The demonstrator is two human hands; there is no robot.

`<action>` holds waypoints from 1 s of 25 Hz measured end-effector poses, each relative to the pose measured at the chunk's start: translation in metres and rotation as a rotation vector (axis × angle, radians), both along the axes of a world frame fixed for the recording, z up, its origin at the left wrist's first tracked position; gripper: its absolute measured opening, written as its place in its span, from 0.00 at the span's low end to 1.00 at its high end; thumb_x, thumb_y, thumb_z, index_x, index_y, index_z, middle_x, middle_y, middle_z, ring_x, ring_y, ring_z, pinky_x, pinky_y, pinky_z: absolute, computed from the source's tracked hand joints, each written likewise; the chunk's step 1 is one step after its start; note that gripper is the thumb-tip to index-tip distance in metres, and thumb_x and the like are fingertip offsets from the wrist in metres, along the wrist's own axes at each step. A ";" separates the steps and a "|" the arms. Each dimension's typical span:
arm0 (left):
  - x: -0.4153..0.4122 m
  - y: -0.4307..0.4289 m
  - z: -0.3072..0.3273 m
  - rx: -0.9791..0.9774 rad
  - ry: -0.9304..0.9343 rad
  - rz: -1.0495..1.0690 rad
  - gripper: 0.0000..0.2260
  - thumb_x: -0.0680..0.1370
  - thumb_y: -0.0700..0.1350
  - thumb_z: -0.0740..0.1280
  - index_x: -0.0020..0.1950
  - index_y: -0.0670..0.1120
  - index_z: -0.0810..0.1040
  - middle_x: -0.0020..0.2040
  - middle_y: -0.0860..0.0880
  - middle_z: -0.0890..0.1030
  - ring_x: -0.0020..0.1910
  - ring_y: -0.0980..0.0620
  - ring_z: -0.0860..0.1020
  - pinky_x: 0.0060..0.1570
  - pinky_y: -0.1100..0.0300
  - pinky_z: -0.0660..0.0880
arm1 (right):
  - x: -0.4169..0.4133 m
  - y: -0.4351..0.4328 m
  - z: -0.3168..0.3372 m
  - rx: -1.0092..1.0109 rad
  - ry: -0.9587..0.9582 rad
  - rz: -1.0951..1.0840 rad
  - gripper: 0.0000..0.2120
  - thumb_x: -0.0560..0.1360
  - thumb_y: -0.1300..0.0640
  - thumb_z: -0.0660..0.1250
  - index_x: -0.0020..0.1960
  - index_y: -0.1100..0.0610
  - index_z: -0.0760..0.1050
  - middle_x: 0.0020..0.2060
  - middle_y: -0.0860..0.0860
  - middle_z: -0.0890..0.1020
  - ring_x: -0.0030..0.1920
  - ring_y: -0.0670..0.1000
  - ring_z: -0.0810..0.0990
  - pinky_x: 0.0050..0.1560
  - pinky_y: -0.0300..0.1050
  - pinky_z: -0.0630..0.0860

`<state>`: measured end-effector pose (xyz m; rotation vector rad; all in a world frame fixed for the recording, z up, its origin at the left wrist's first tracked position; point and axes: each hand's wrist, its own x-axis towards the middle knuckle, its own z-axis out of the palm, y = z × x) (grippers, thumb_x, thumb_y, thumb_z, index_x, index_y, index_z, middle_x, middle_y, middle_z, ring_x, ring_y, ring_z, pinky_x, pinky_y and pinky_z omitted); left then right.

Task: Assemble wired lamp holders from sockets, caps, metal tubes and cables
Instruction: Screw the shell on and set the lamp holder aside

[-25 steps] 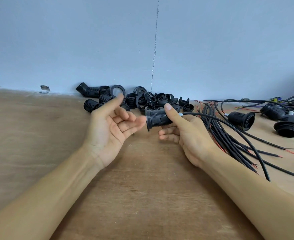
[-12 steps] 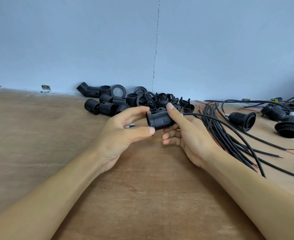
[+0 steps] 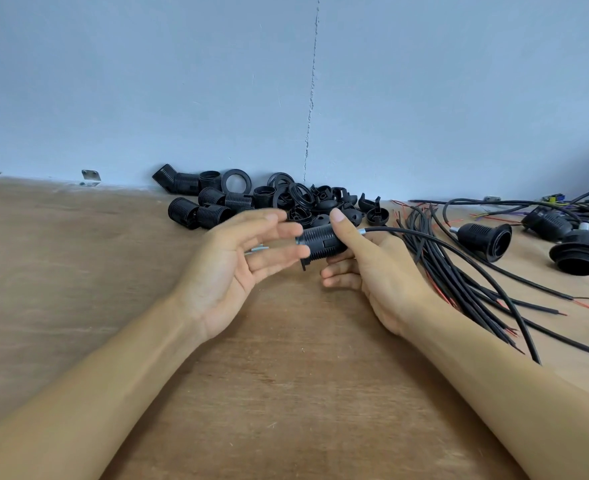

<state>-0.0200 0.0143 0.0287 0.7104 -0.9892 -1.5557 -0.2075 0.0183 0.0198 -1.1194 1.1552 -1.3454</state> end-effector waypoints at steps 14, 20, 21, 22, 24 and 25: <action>-0.008 -0.002 -0.015 0.000 -0.242 -0.013 0.23 0.73 0.58 0.73 0.58 0.42 0.77 0.55 0.41 0.87 0.55 0.43 0.86 0.56 0.51 0.83 | -0.003 0.001 0.007 -0.036 0.061 0.076 0.18 0.75 0.45 0.73 0.44 0.61 0.83 0.32 0.52 0.84 0.29 0.52 0.81 0.31 0.43 0.80; -0.008 0.000 -0.021 -0.216 -0.358 0.053 0.24 0.64 0.41 0.82 0.56 0.47 0.76 0.57 0.49 0.87 0.59 0.50 0.84 0.57 0.58 0.81 | -0.007 0.001 0.009 0.042 0.047 0.075 0.18 0.74 0.44 0.73 0.37 0.59 0.84 0.30 0.55 0.81 0.26 0.52 0.79 0.27 0.42 0.78; -0.008 0.001 -0.022 -0.320 -0.444 0.081 0.24 0.65 0.38 0.81 0.55 0.51 0.75 0.59 0.52 0.86 0.60 0.53 0.84 0.60 0.60 0.80 | -0.006 0.000 0.009 0.063 0.054 0.061 0.20 0.74 0.43 0.73 0.41 0.61 0.83 0.30 0.55 0.80 0.26 0.52 0.79 0.26 0.42 0.78; -0.010 0.003 -0.022 -0.421 -0.530 0.119 0.25 0.65 0.37 0.82 0.53 0.55 0.75 0.61 0.54 0.85 0.62 0.56 0.82 0.62 0.61 0.78 | -0.006 0.000 0.009 0.084 0.058 0.046 0.22 0.73 0.41 0.73 0.44 0.62 0.82 0.29 0.55 0.79 0.25 0.52 0.78 0.26 0.42 0.77; -0.012 0.005 -0.024 -0.584 -0.685 0.230 0.28 0.67 0.36 0.82 0.53 0.62 0.74 0.64 0.58 0.82 0.65 0.62 0.79 0.66 0.64 0.74 | -0.006 0.000 0.009 0.110 0.055 0.024 0.26 0.71 0.37 0.73 0.47 0.62 0.80 0.28 0.55 0.79 0.25 0.52 0.78 0.25 0.42 0.76; -0.012 0.006 -0.025 -0.646 -0.743 0.280 0.29 0.67 0.36 0.81 0.56 0.61 0.74 0.65 0.61 0.81 0.66 0.65 0.77 0.68 0.66 0.72 | -0.007 -0.001 0.008 0.112 0.048 0.020 0.27 0.70 0.36 0.73 0.47 0.61 0.80 0.28 0.54 0.79 0.25 0.52 0.78 0.26 0.42 0.76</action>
